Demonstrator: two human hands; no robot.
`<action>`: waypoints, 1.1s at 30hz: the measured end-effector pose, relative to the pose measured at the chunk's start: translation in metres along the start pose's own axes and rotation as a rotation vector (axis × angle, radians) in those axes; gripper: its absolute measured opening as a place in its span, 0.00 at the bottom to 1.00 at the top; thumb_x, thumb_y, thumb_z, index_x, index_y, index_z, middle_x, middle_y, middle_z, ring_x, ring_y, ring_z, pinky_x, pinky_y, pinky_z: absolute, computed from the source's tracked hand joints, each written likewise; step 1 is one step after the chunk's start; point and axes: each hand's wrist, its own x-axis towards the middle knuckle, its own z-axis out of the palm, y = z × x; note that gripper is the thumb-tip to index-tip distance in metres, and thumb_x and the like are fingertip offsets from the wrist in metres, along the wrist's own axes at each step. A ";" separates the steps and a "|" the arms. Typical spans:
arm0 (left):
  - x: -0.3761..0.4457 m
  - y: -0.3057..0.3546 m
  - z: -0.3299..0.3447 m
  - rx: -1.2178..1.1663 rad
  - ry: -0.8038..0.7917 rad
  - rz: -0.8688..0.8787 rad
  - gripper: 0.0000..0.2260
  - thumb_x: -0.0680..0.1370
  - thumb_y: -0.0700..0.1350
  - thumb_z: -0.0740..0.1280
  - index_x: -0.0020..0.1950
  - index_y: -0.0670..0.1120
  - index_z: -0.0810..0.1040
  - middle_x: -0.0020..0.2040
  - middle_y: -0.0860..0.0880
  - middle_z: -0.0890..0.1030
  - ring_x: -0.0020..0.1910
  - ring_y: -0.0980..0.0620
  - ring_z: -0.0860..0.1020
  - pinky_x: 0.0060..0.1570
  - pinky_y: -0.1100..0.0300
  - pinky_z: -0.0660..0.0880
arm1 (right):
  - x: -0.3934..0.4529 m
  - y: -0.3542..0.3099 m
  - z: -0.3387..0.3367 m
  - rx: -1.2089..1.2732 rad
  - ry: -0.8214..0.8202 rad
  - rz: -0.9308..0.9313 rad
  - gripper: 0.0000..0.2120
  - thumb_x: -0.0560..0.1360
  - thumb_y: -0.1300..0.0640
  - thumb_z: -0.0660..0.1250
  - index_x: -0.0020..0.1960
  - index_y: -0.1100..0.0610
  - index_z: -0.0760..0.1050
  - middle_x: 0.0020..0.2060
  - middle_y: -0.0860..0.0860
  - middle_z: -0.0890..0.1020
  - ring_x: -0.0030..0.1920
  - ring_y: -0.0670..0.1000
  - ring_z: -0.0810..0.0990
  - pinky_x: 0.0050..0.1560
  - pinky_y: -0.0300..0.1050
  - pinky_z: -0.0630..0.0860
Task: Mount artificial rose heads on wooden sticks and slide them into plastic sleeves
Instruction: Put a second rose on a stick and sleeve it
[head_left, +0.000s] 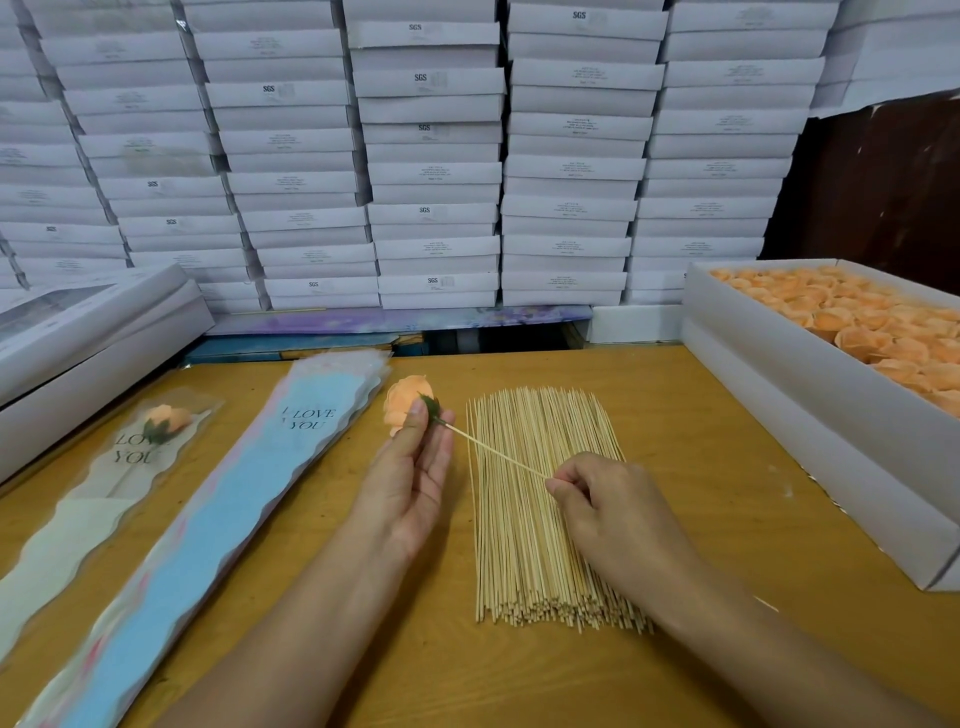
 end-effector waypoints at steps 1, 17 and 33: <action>0.000 0.000 0.000 -0.001 0.000 0.000 0.15 0.69 0.40 0.72 0.54 0.38 0.81 0.45 0.42 0.87 0.42 0.52 0.87 0.44 0.60 0.83 | 0.000 -0.001 0.000 -0.007 0.001 -0.009 0.09 0.81 0.54 0.65 0.42 0.51 0.78 0.28 0.43 0.76 0.33 0.36 0.75 0.31 0.31 0.69; -0.002 0.007 0.001 -0.032 0.024 0.044 0.19 0.69 0.40 0.73 0.59 0.37 0.80 0.51 0.41 0.86 0.43 0.52 0.87 0.40 0.62 0.83 | 0.002 -0.004 -0.002 -0.073 0.065 0.014 0.02 0.78 0.51 0.71 0.49 0.47 0.79 0.38 0.35 0.75 0.40 0.35 0.75 0.36 0.27 0.68; -0.002 0.001 0.001 -0.022 0.020 0.033 0.11 0.78 0.39 0.69 0.59 0.37 0.79 0.49 0.43 0.85 0.42 0.53 0.86 0.41 0.63 0.83 | 0.002 0.001 -0.003 -0.125 0.046 -0.052 0.09 0.81 0.55 0.66 0.43 0.54 0.81 0.32 0.43 0.79 0.34 0.41 0.76 0.33 0.29 0.65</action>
